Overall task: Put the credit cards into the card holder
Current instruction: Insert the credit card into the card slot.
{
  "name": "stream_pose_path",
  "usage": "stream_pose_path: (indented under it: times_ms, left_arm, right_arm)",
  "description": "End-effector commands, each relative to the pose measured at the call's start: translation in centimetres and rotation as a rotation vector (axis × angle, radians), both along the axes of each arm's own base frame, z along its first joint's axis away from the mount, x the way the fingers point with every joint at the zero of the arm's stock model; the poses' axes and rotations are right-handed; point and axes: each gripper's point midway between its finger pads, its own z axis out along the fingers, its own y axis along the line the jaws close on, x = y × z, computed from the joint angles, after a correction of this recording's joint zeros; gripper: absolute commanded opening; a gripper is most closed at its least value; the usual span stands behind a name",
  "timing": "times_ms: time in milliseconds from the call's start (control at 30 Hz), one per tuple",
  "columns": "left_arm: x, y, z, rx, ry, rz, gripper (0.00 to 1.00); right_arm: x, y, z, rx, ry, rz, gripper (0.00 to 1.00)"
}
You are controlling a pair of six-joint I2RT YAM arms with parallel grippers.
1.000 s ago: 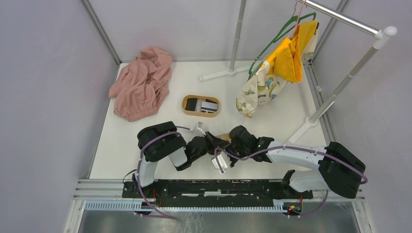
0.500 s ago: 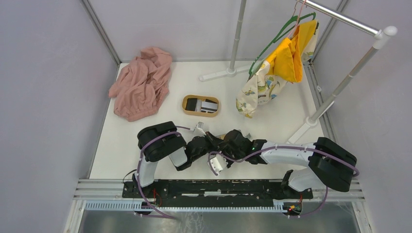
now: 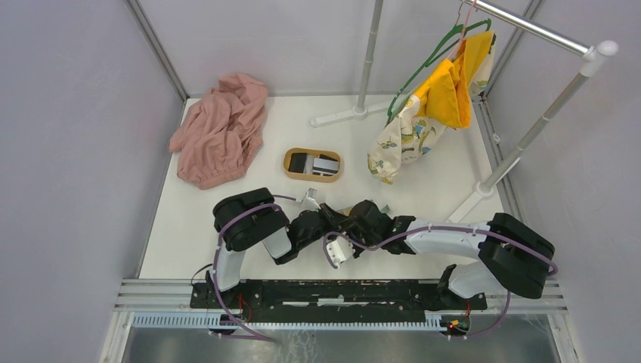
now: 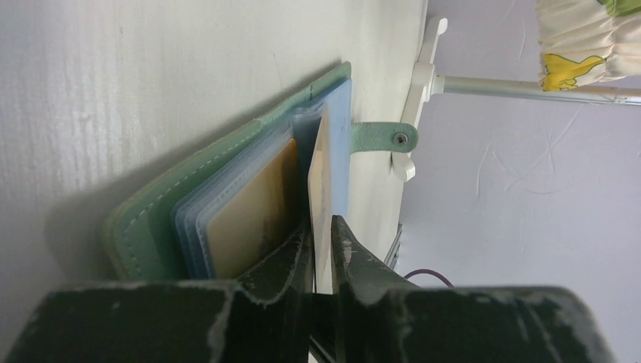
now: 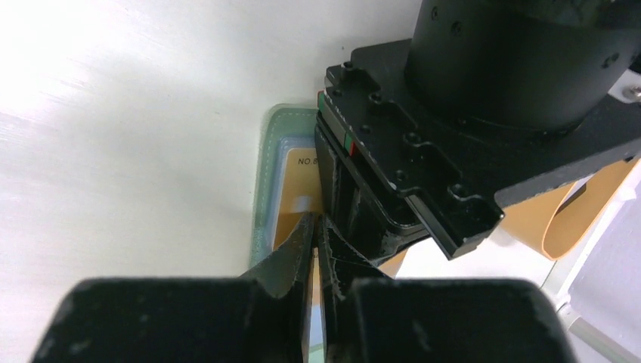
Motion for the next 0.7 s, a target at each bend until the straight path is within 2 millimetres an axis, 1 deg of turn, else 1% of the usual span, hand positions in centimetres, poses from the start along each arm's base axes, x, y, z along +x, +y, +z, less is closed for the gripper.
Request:
stream_pose_path:
  times_ms: [0, 233, 367, 467, 500, 533, 600, 667]
  left_arm:
    - [0.2, -0.1, -0.1, 0.008, 0.009, -0.001, 0.21]
    - [0.4, 0.0, 0.0, 0.006, 0.006, -0.005, 0.22]
    - [0.5, 0.1, 0.1, 0.006, 0.001, -0.008, 0.22]
    - [0.6, 0.0, 0.5, 0.003, -0.010, -0.016, 0.22]
    - [0.7, 0.0, 0.6, 0.003, -0.014, -0.019, 0.23]
    - [0.7, 0.0, 0.8, 0.007, -0.023, -0.023, 0.23]
    - [0.8, 0.0, 1.0, 0.021, -0.036, -0.027, 0.23]
    - [0.8, 0.2, 1.3, 0.046, -0.051, -0.029, 0.23]
  right_arm:
    - [1.3, -1.1, 0.6, 0.006, -0.012, -0.066, 0.09]
    - [2.5, -2.7, 0.6, 0.000, 0.006, -0.119, 0.09]
    - [3.3, -3.4, 0.6, 0.009, 0.020, -0.167, 0.10]
    - [2.8, -2.9, 0.9, 0.044, 0.081, -0.158, 0.12]
    - [2.3, -2.6, 1.0, 0.060, 0.115, -0.139, 0.14]
    - [1.8, -2.5, 1.1, 0.076, 0.146, -0.125, 0.17]
    - [0.8, -1.9, 1.8, 0.127, 0.227, -0.083, 0.22]
    - [0.3, -1.5, 2.9, 0.181, 0.285, -0.066, 0.27]
